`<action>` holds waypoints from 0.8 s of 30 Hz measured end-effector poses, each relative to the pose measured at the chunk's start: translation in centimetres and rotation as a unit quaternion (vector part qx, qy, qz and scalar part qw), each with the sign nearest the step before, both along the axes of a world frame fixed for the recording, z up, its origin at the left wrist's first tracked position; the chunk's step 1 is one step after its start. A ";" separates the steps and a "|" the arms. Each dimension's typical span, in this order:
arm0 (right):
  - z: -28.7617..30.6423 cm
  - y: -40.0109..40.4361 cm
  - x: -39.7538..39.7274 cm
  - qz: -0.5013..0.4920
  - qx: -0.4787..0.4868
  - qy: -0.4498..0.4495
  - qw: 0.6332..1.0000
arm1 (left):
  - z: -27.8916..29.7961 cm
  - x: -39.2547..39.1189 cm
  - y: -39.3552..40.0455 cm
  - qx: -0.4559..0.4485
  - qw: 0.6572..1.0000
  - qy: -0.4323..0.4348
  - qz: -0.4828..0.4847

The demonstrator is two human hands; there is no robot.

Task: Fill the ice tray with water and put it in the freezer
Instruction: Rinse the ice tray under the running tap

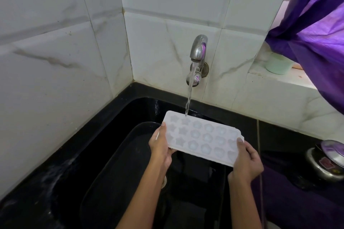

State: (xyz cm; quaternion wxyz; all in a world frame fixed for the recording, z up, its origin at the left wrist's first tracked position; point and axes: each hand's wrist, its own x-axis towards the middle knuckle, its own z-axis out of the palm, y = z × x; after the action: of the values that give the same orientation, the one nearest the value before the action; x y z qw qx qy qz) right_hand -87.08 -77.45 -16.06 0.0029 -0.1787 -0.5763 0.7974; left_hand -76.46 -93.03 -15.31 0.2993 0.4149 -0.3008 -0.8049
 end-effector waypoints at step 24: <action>0.4 -4.6 2.1 0.088 0.003 0.013 0.996 | -1.4 4.3 -2.0 0.063 0.988 0.136 0.031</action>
State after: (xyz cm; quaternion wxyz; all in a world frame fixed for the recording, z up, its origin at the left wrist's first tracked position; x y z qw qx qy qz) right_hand -84.99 -82.09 -15.63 -0.0591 -0.1165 -0.5918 0.7954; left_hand -72.18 -95.07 -16.68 0.3357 0.3288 -0.1933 -0.8613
